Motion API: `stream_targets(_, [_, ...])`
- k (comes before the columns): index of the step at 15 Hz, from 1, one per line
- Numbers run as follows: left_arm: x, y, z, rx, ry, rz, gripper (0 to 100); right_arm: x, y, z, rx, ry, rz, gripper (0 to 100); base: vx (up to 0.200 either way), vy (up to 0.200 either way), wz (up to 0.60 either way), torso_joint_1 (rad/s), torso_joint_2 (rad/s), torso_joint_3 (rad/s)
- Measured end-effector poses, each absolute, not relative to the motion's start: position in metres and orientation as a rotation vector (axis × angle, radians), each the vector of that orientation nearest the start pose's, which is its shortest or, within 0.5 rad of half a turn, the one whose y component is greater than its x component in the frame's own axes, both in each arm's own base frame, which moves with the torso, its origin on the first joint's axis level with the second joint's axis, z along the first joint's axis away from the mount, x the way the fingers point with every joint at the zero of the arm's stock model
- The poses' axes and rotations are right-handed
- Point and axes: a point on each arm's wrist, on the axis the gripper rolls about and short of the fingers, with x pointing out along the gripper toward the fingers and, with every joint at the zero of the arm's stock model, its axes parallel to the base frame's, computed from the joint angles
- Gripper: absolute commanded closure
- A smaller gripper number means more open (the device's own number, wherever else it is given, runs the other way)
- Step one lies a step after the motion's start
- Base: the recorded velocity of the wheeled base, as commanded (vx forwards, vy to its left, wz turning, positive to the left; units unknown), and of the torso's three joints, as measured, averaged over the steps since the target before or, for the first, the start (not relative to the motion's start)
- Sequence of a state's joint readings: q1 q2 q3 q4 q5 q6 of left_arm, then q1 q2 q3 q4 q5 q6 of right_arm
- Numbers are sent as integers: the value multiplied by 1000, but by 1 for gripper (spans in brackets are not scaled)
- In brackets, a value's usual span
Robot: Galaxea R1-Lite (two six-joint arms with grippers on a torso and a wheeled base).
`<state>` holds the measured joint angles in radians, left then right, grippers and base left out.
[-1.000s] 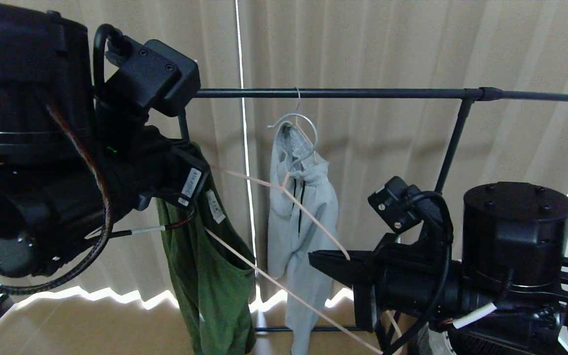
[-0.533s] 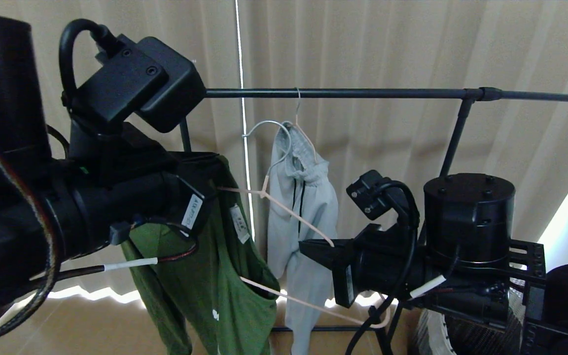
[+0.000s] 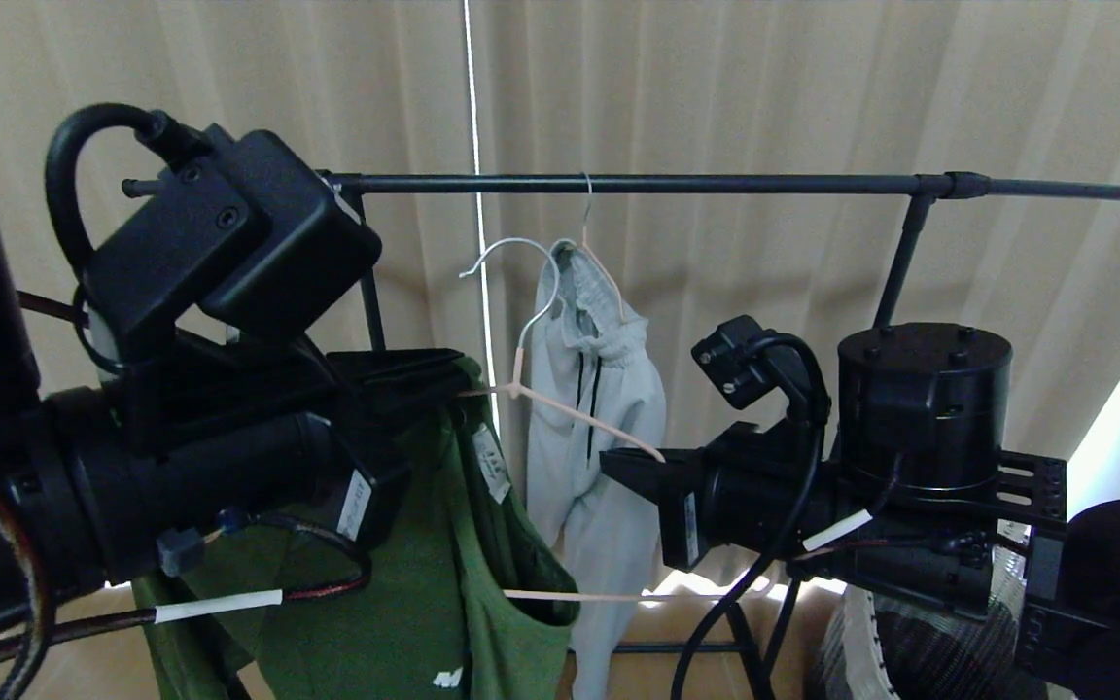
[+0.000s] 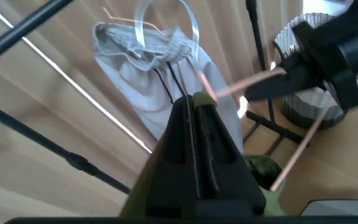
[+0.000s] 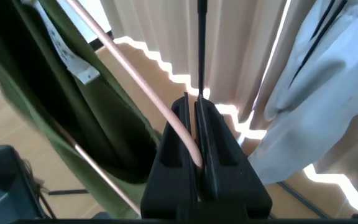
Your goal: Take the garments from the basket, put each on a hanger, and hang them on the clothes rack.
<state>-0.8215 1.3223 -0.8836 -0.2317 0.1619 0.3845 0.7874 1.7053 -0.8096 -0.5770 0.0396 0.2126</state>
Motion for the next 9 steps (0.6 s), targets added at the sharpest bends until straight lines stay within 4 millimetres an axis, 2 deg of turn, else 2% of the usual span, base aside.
stream_targets(3, [152,-159,258,496,66,-694,100,216,217,178,77,385,767,100,0,0,0,0,0,0])
stream_targets(6, [158,-167,264,517,34,-697,100,214,223,178,70,387,775,100,0,0,0,0,0,0])
stream_targets(9, [164,-173,265,575,1,-696,100,221,226,179,69,383,745,100,0,0,0,0,0,0])
